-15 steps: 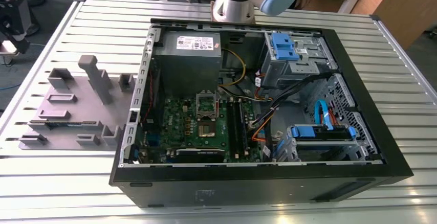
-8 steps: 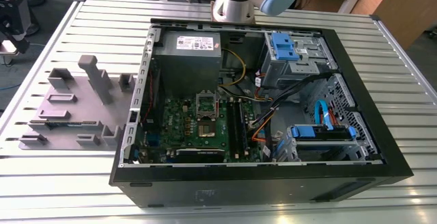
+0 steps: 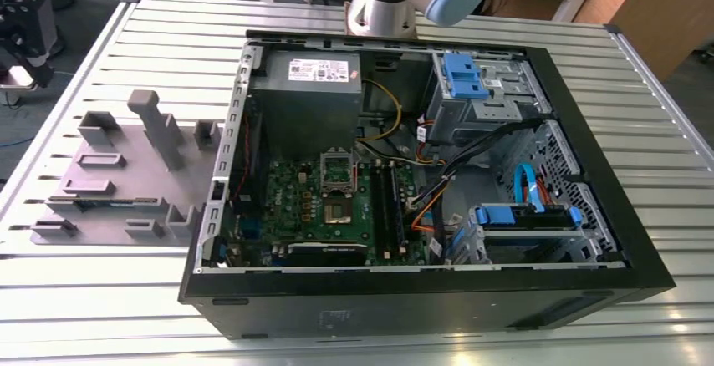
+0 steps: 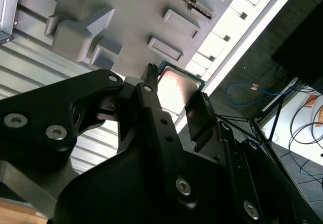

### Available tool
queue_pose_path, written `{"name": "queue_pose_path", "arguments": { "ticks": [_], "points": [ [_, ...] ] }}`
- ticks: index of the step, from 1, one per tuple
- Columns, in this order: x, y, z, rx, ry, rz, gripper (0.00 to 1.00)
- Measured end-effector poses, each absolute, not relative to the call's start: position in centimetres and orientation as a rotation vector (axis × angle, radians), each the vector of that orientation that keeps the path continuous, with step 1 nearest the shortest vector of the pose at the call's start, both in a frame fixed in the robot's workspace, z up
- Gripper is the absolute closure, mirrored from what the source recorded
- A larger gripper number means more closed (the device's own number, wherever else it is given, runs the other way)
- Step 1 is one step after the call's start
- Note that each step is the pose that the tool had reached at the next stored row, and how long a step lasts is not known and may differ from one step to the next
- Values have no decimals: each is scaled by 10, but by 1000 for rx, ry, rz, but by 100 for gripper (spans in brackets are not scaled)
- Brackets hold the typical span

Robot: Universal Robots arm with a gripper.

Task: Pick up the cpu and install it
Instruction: 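Pick up the cpu and move it towards the insertion slot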

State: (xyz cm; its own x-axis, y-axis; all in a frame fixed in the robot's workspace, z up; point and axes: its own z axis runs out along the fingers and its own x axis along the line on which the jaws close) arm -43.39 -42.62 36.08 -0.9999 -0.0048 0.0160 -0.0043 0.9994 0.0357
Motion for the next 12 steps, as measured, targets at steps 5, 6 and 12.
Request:
{"name": "queue_pose_path", "arguments": {
  "ticks": [5,6,12],
  "points": [
    [-426,-426,361,7,-3125,-56,53],
    [-425,-426,361,7,-3125,-56,53],
    [-415,-426,361,7,-3125,-56,53]
  ]
}}
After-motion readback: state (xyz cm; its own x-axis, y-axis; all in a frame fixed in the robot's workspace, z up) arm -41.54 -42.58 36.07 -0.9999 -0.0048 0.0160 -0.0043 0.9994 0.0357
